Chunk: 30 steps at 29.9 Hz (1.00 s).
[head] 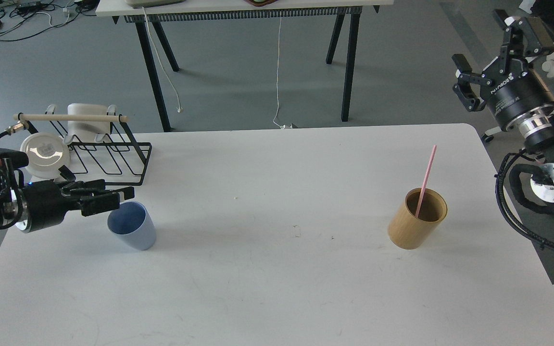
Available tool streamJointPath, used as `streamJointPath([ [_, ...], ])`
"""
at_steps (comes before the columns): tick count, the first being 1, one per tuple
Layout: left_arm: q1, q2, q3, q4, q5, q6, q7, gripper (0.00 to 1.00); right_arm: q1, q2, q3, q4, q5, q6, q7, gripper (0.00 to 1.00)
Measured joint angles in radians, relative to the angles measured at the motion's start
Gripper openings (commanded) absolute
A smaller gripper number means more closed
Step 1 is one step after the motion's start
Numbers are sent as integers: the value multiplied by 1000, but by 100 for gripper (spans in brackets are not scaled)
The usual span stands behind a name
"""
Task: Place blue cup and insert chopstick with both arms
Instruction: 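Grasp the light blue cup with the left gripper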
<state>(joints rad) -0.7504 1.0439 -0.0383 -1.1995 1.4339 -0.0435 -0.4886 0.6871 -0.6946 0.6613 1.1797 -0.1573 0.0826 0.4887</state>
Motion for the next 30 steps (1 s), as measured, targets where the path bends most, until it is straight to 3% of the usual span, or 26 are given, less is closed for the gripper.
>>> streamJointPath([
  [8,40,-59,3,114,3,64,0,98,0,0,0,1,1,0,0,96],
  [17,89,-117,3,173,12,75,0,96,-6,-9,0,1,1,0,0,96],
  [24,109,-120,1,175,17,113,0,80,-13,-12,0,1,1,0,0,96],
  [30,121,-122,1,177,16,149,0,75,-17,-13,0,1,1,0,0,96],
])
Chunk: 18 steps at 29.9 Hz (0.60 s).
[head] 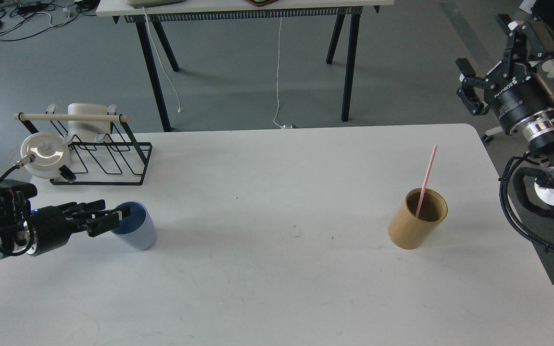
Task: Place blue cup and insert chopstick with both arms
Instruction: 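Grasp the light blue cup with the left gripper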
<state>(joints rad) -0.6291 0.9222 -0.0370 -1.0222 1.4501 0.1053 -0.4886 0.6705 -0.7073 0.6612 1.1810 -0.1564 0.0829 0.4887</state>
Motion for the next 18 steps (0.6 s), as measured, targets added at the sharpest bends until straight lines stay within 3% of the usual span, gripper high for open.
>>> streamJointPath([
  [10,21,-34,1,52,3,24,0,61,-5,-1,1,0,0,0,0,96],
  [13,21,-34,1,55,2,25,0,47,-5,-1,1,0,0,0,0,96],
  [16,22,-34,2,56,2,25,0,19,-6,-1,2,0,0,0,0,96],
  [18,22,-34,3,56,8,25,0,9,-7,-2,2,0,0,0,0,96],
])
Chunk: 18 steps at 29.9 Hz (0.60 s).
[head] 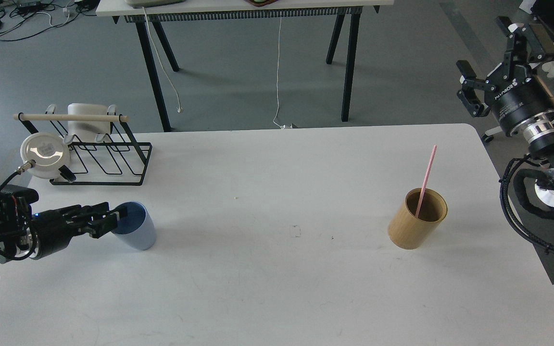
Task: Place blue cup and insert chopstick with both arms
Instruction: 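Grasp the light blue cup with the left gripper, then carry the blue cup toward the table center and set it down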
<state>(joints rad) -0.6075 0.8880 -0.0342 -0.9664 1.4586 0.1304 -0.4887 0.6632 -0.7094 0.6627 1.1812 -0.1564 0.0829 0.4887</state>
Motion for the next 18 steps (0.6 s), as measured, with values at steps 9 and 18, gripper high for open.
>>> streamJointPath([
  [9,0,1,-2,-2,35,27,0,0,-4,-15,3,-1,0,0,0,96],
  [18,-38,28,-19,-135,26,25,0,0,-4,-19,39,-30,2,-1,0,96],
])
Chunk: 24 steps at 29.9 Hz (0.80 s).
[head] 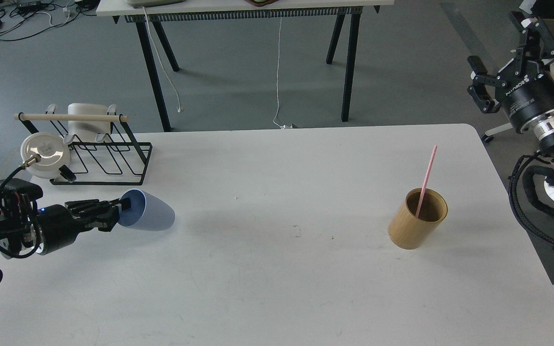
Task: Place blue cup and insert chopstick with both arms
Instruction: 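Carry the blue cup toward the table center and set it down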
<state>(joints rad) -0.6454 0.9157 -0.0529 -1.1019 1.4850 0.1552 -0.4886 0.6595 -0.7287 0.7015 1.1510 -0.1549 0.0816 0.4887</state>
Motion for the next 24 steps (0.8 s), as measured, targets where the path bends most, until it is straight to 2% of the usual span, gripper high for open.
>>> streamJointPath([
  [4,-90,-58,1,-34,-4,-33,0,0,0,-2,42,-67,0,1,0,96],
  [9,-230,-173,49,-19,7,-137,0,0,0,-2,66,-146,1,5,0,96],
  [12,-342,-268,157,43,10,-172,0,0,0,-2,69,-191,1,5,0,96],
  [16,-456,-412,332,163,10,-178,0,0,0,-9,72,-229,2,21,0,96],
  [24,-510,-540,475,272,29,-178,0,0,0,-20,76,-261,2,41,0,96],
])
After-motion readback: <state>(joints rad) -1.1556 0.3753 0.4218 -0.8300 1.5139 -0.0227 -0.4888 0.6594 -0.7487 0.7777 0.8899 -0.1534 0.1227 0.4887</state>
